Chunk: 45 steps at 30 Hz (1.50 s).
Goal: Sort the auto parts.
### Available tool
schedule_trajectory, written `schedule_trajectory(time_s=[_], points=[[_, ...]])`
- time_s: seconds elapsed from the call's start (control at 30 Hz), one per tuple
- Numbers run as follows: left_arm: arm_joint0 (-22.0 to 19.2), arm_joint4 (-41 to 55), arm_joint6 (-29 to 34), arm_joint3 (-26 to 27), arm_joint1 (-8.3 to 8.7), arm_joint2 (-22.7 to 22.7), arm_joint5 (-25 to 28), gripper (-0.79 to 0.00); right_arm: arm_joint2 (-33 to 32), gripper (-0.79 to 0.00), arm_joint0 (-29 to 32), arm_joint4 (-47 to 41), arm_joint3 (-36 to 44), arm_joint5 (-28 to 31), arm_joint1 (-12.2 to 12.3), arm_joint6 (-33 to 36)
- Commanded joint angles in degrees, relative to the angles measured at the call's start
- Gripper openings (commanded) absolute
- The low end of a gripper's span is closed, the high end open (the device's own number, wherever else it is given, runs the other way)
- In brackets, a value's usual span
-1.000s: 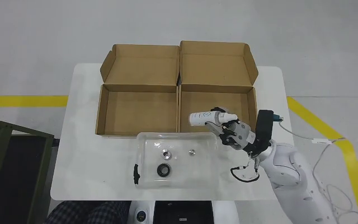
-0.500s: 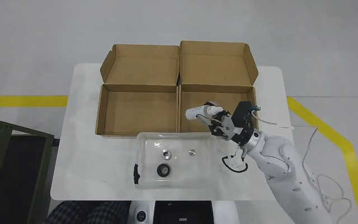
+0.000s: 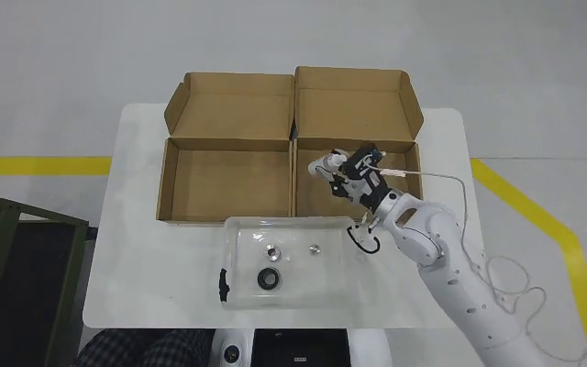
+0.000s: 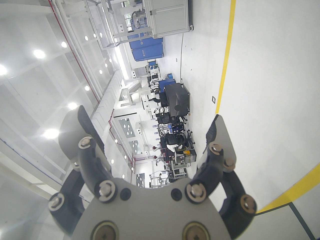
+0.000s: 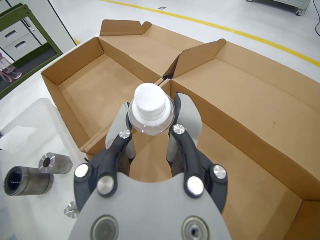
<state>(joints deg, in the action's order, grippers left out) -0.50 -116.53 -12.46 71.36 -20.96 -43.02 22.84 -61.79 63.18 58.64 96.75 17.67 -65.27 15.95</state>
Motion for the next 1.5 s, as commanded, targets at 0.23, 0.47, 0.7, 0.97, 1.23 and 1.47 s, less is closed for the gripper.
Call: schedule_trajectory(time_s=[0.23,0.47,0.7,0.97,1.23,1.47], points=[[0.00,0.00,0.00,0.00,0.00,0.00,0.00,0.000,4.82,-0.785,-6.36,0.77,-6.30,-3.25,-1.85,3.41],[0.00,0.00,0.00,0.00,0.00,0.00,0.00,0.000,6.71,-0.785,-8.78,1.76,-8.96,-4.89,-2.81,6.05],[0.00,0.00,0.00,0.00,0.00,0.00,0.00,0.000,7.82,-0.570,-10.22,1.60,-11.49,-5.47,-3.61,7.41],[0.00,0.00,0.00,0.00,0.00,0.00,0.00,0.000,8.11,0.000,-10.37,2.94,-10.80,-6.64,-4.13,8.35],[0.00,0.00,0.00,0.00,0.00,0.00,0.00,0.000,4.12,0.000,-4.77,6.47,1.03,-5.37,-2.84,11.39],[0.00,0.00,0.00,0.00,0.00,0.00,0.00,0.000,1.44,0.000,2.72,9.82,12.90,-0.31,-1.40,15.18]])
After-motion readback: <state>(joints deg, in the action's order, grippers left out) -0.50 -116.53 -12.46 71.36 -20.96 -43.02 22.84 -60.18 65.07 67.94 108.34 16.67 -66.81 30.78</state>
